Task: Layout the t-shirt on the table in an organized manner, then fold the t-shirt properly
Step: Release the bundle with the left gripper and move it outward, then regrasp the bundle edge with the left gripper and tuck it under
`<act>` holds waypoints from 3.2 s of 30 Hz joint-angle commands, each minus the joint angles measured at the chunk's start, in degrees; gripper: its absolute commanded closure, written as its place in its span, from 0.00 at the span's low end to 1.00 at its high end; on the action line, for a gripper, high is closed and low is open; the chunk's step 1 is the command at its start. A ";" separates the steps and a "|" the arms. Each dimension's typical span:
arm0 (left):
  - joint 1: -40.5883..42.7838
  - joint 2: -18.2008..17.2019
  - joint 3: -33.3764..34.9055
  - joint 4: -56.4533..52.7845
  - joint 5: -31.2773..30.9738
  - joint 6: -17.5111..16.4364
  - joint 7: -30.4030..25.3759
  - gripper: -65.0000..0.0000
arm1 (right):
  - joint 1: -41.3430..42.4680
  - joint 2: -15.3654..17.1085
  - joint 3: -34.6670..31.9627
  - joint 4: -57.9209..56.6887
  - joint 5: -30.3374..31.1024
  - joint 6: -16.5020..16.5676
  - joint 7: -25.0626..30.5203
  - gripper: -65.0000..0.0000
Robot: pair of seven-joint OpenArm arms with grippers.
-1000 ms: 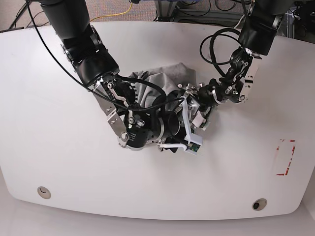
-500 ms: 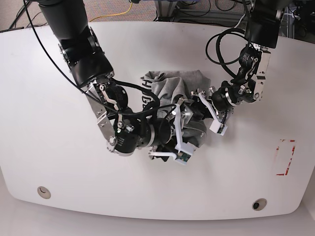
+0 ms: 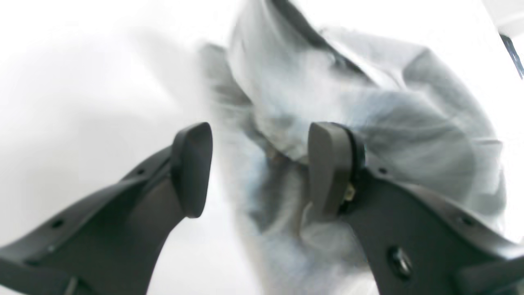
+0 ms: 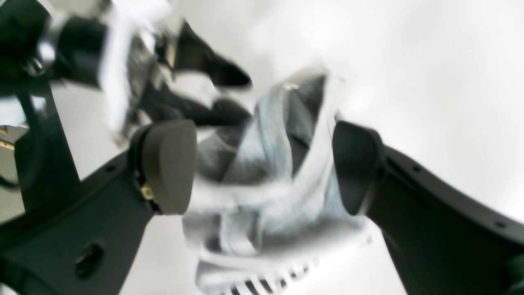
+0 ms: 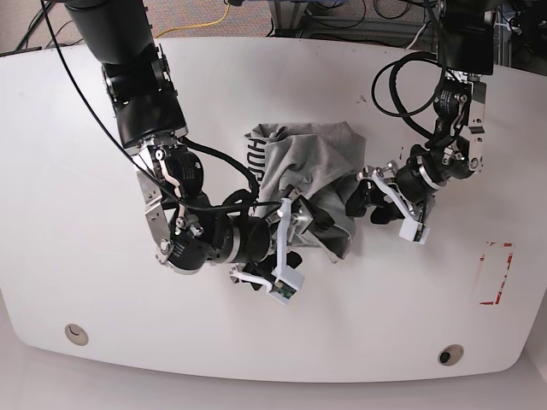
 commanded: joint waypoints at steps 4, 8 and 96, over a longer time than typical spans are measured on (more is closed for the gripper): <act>-0.72 -2.26 -5.07 1.44 -1.25 -0.40 -0.11 0.47 | -1.92 0.28 2.03 1.00 0.60 0.13 1.06 0.25; -0.63 -3.66 -10.52 1.88 -1.25 -0.40 -0.11 0.47 | -4.73 0.28 3.35 1.00 0.51 0.13 1.06 0.25; 7.55 -5.33 -18.17 19.64 -1.25 -0.40 4.46 0.47 | -8.86 -15.55 -9.40 -8.32 0.43 -0.40 9.50 0.00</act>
